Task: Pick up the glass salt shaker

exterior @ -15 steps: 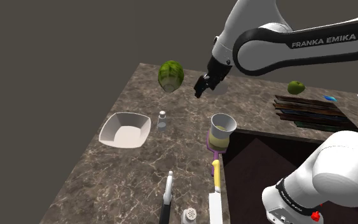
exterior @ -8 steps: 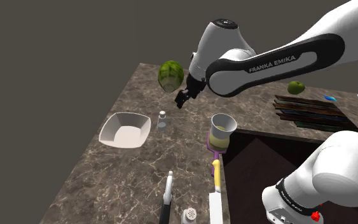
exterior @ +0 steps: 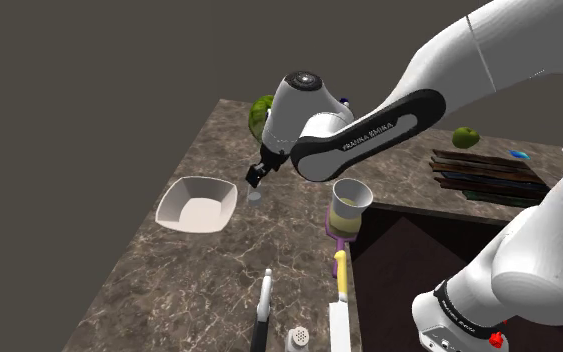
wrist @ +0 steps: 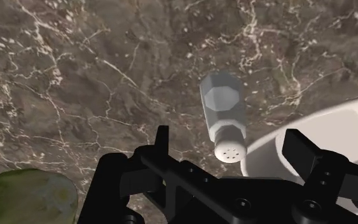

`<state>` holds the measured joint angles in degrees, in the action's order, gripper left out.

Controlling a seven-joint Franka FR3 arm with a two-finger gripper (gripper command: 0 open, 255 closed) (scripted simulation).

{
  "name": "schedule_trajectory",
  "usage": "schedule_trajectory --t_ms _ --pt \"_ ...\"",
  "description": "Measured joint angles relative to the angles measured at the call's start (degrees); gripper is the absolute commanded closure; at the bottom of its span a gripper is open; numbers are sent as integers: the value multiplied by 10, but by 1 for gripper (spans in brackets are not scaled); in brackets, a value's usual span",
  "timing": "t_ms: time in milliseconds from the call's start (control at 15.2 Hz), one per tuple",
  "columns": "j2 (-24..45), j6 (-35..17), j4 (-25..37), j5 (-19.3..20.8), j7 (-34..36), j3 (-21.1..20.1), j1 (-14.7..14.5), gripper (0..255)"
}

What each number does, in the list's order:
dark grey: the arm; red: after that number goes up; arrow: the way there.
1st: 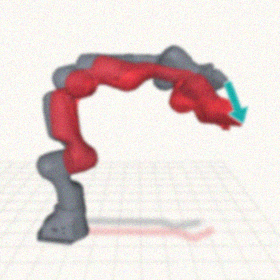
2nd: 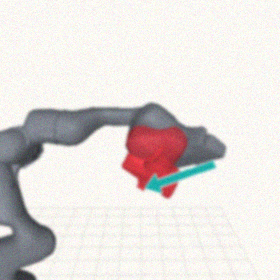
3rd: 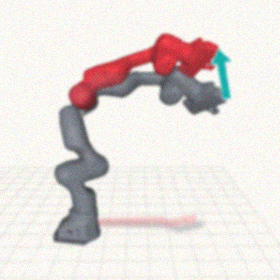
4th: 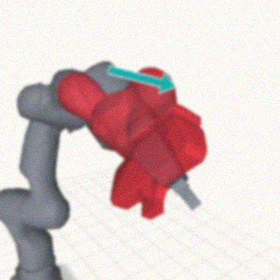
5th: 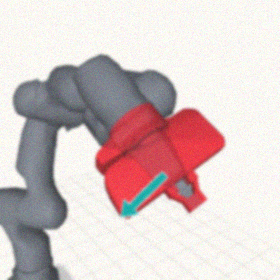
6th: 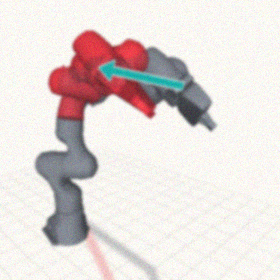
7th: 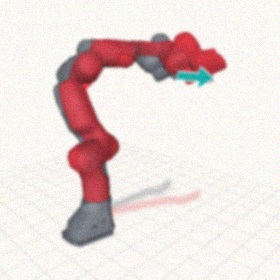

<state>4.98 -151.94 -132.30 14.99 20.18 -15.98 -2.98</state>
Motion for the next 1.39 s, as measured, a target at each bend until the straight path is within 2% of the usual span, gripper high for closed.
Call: schedule_trajectory --t_ms 264,594,660,1386 --pt "50 -25 22 48 36 9 -11 0" --pt "78 -54 18 81 64 21 -20 0" --pt "81 -57 19 84 66 23 -20 255" --pt "81 -57 19 85 67 22 -21 255"
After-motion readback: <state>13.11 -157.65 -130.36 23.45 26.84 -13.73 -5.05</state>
